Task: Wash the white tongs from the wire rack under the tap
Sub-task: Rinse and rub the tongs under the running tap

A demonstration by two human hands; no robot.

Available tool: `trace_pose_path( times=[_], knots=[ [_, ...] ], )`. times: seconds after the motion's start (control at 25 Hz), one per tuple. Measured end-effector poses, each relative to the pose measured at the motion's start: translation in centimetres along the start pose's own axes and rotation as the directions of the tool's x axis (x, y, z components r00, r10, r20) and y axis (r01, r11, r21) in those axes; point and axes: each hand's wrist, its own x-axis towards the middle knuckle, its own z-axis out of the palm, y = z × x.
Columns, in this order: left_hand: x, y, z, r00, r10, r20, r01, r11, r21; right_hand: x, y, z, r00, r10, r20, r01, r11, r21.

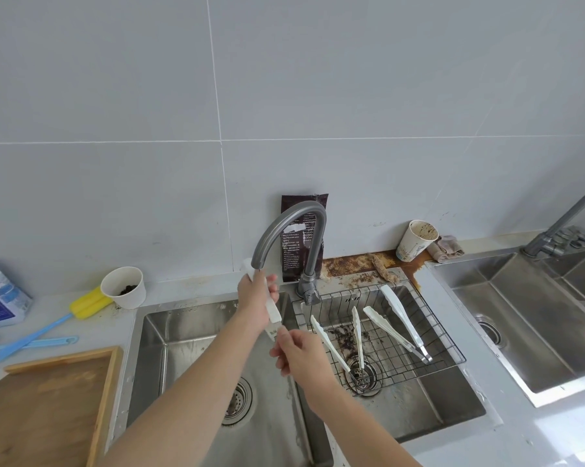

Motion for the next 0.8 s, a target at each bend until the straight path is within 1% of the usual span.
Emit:
trace_pose_path(
  times=[0.08,0.16,0.24,0.36,0.44,0.52,0.6,0.64,0.72,0.8],
  knots=[
    [-0.7,-1.7,0.3,0.998,-0.037,0.043,0.035,0.999,0.027,0.8,-0.7,0.1,0.999,0.010,-0.037,-0.009,1.000,0.019],
    [-0.8,-1.9,0.3,0.997,-0.065,0.029,0.063,0.997,0.047,0.7,-0.5,0.0,1.000,0.006,-0.029,-0.006,1.000,0.001],
    [0.1,-0.6,-0.1,0.996,-0.092,-0.011,0.092,0.996,-0.009,-0.1,0.3,-0.1,1.000,-0.011,-0.001,0.011,0.999,-0.033],
    [1.1,1.1,-0.4,0.996,-0.088,-0.013,0.086,0.990,-0.109,-0.7,0.6,-0.5,0.999,-0.047,0.012,0.047,0.999,-0.025],
    [0.6,0.5,0.0,0.997,-0.081,0.016,0.083,0.988,-0.128,0.1,-0.4,-0.5,0.998,-0.063,-0.020,0.063,0.998,-0.004],
    [-0.1,-1.2,0.9,0.991,-0.103,0.082,0.112,0.986,-0.122,1.0,-1.5,-0.5,0.997,-0.060,-0.050,0.060,0.998,-0.001],
    [-0.4,-1.6,1.0,0.987,-0.118,0.109,0.129,0.987,-0.093,1.0,-1.8,-0.4,0.998,-0.059,-0.039,0.058,0.998,-0.026],
    [-0.3,-1.0,0.8,0.988,-0.124,0.092,0.132,0.987,-0.090,0.7,-1.5,-0.5,0.998,-0.064,-0.021,0.063,0.997,-0.051],
    [0.3,0.8,0.1,0.990,-0.129,0.054,0.137,0.975,-0.175,-0.3,-0.7,-0.7,0.997,-0.081,0.013,0.081,0.992,-0.093],
    [0.6,1.9,-0.3,0.993,-0.107,0.051,0.117,0.956,-0.267,-0.8,-0.4,-0.8,0.996,-0.093,0.013,0.094,0.991,-0.094]
  ],
)
